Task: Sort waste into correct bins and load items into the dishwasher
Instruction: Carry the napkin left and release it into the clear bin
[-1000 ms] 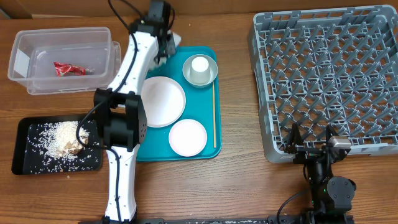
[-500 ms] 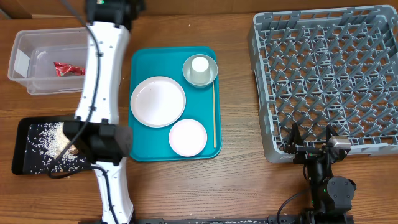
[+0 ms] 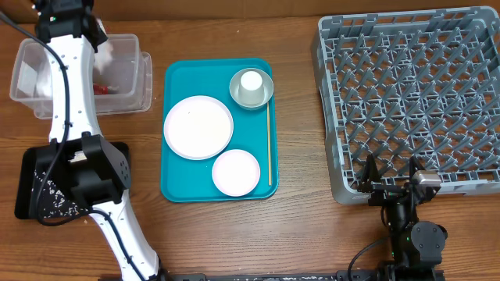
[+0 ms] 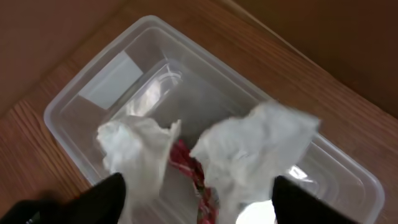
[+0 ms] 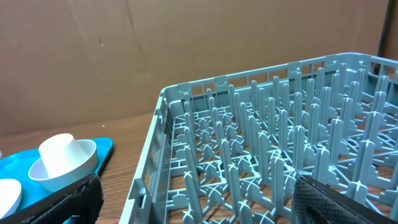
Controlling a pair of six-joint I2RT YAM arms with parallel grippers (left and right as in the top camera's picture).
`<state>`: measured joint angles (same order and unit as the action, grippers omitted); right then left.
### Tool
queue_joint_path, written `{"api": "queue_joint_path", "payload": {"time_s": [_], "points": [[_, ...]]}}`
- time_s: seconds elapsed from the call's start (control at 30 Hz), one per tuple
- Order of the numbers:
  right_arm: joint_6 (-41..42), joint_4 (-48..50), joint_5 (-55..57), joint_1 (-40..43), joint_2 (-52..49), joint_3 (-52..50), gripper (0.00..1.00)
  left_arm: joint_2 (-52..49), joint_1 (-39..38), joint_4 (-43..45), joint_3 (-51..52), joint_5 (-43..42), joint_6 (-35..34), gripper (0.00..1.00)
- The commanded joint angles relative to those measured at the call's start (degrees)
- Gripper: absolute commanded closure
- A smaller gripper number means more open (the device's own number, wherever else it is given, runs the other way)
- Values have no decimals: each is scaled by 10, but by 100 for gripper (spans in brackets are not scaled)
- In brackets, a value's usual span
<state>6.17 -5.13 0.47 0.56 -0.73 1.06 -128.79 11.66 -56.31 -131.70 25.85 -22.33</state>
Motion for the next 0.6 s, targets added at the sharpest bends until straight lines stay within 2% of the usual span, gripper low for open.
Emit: {"api": "queue_joint_path", "payload": {"time_s": [0.0, 0.2, 0.37, 0.43, 0.57], "points": [[-2, 4, 8, -2, 6, -6, 0, -4, -2, -1, -3, -21, -4, 17], [-2, 4, 8, -2, 6, -6, 0, 32, -20, -36, -9, -49, -6, 13], [-2, 4, 8, -2, 6, -6, 0, 112, -44, -74, -9, -56, -31, 10], [-2, 4, 8, -2, 6, -6, 0, 156, -52, -101, -9, -89, -39, 0], [-2, 4, 8, -2, 6, -6, 0, 239, -57, -183, -8, -139, -73, 0]]}}
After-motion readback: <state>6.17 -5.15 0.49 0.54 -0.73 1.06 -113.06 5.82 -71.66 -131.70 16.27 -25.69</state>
